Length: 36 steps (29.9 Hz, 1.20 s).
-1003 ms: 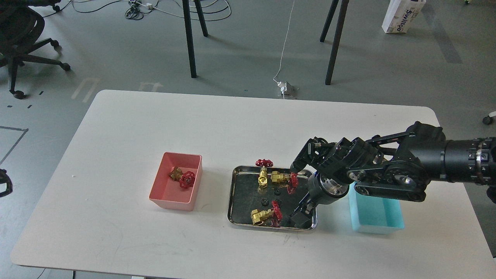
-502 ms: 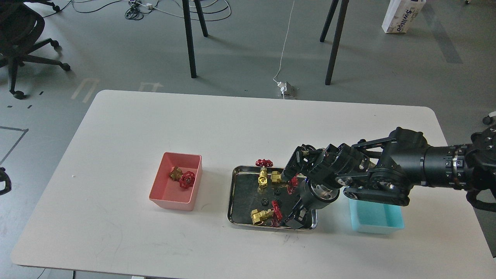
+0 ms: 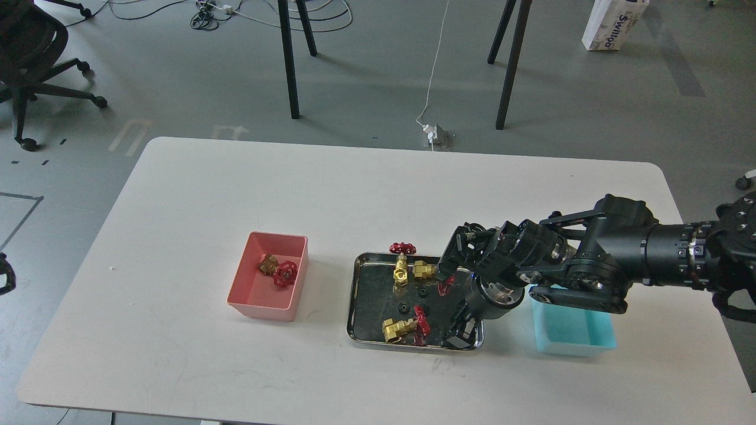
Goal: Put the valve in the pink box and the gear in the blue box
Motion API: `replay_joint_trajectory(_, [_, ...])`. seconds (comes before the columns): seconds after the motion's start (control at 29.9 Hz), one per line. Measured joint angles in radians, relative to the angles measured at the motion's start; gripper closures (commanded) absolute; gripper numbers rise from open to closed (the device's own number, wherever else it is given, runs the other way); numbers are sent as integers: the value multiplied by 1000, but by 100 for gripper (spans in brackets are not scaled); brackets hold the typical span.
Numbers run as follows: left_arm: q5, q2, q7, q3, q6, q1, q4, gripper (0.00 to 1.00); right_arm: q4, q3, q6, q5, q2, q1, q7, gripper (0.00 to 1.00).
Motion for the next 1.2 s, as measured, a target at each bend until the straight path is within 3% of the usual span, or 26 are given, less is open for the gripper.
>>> replay_joint_trajectory(0.74, [1,6,0,3,-5,-19,19,1,-15,2,0,0,28,6,-18,83])
replay_joint_trajectory(1.04, [0,7,-1,2,-6,-22,22,1,-6,21,0,16,11,44,-19,86])
replay_joint_trajectory(1.2, [0,4,-1,5,-6,-22,23,1,79,92,0,51,-130,98,-19,86])
